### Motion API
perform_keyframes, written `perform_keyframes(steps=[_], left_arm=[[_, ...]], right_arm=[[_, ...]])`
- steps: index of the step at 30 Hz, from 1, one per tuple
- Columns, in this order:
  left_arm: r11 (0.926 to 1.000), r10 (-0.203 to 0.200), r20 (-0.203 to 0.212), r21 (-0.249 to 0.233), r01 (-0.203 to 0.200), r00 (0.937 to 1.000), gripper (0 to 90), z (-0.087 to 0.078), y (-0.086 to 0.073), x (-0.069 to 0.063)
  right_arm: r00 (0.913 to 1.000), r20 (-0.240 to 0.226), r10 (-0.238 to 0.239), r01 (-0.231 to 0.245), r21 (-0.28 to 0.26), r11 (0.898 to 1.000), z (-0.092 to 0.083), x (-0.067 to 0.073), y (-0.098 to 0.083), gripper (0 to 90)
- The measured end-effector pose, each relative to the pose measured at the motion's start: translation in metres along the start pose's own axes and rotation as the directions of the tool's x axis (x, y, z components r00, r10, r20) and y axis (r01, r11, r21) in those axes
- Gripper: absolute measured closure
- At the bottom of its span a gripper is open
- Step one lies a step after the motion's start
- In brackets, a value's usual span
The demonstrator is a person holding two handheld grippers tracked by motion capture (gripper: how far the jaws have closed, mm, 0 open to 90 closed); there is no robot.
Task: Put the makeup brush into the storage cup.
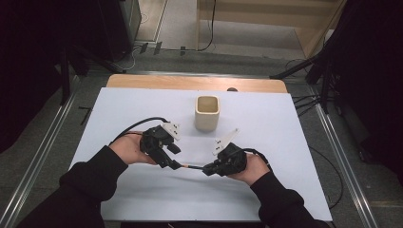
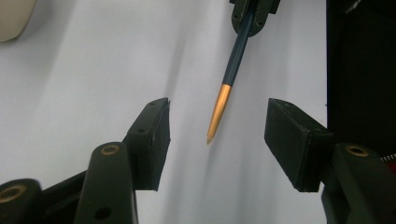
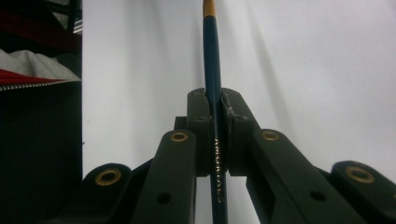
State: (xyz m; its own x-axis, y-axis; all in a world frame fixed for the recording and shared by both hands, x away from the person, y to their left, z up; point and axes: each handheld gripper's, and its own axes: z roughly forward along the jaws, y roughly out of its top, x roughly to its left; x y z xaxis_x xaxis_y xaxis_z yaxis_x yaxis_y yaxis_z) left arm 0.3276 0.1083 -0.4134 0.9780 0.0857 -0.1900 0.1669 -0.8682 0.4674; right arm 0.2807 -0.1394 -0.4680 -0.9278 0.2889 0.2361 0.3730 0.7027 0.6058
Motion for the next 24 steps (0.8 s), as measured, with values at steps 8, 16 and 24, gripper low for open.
perform_keyframes(steps=[8, 16, 24], left_arm=[[0.9931, -0.092, -0.007, -0.074, 0.091, 0.9958, 38.3, -0.005, -0.012, 0.001], [0.9722, -0.174, -0.016, -0.162, 0.169, 0.9847, 38.3, -0.006, -0.029, 0.002], [0.9488, -0.231, -0.057, -0.235, 0.212, 0.9713, 38.5, -0.007, -0.040, -0.001]], right_arm=[[0.9965, 0.049, 0.068, -0.068, -0.018, 0.998, -0.004, 0.002, -0.004, 84.4], [0.9835, 0.120, 0.136, -0.130, -0.051, 0.990, -0.008, 0.011, -0.009, 84.4], [0.9643, 0.164, 0.208, -0.199, -0.069, 0.978, -0.008, 0.014, -0.012, 84.4]])
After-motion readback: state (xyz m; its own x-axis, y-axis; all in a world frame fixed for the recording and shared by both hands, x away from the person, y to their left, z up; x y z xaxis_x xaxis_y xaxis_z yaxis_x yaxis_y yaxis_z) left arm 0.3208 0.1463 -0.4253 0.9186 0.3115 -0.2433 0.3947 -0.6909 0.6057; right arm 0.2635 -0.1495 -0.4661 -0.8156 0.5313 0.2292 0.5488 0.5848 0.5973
